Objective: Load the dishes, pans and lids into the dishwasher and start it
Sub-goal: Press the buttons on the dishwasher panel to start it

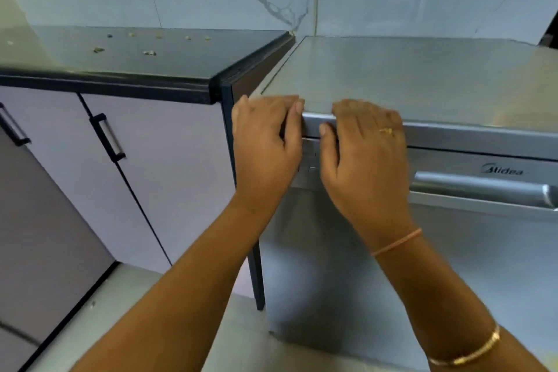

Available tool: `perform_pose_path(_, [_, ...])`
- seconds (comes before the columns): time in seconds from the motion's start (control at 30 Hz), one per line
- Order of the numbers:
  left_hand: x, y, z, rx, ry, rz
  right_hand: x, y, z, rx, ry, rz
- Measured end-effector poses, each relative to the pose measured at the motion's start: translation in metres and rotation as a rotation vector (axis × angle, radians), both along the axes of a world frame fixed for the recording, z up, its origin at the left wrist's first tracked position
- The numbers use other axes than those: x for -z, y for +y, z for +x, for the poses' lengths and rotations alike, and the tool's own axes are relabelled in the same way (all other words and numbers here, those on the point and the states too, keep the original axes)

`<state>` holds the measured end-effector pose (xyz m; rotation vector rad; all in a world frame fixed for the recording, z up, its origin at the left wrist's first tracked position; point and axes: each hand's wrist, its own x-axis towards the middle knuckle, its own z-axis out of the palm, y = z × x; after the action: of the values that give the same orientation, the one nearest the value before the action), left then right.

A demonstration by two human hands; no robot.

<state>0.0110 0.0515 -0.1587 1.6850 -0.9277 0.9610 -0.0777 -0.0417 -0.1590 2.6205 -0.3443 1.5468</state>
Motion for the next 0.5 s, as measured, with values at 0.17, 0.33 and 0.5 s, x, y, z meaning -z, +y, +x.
perform_pose_path(0.17, [-0.008,0.011,-0.009,-0.017,0.108,0.117,-0.007,0.008,-0.009,0.011,0.084,0.077])
perform_pose_path(0.33, [-0.025,0.021,-0.02,-0.054,0.221,0.344,-0.035,0.013,-0.019,0.049,0.326,0.116])
perform_pose_path(0.5, [-0.073,0.029,-0.028,-0.031,0.396,0.689,-0.079,0.008,-0.02,0.063,0.671,0.137])
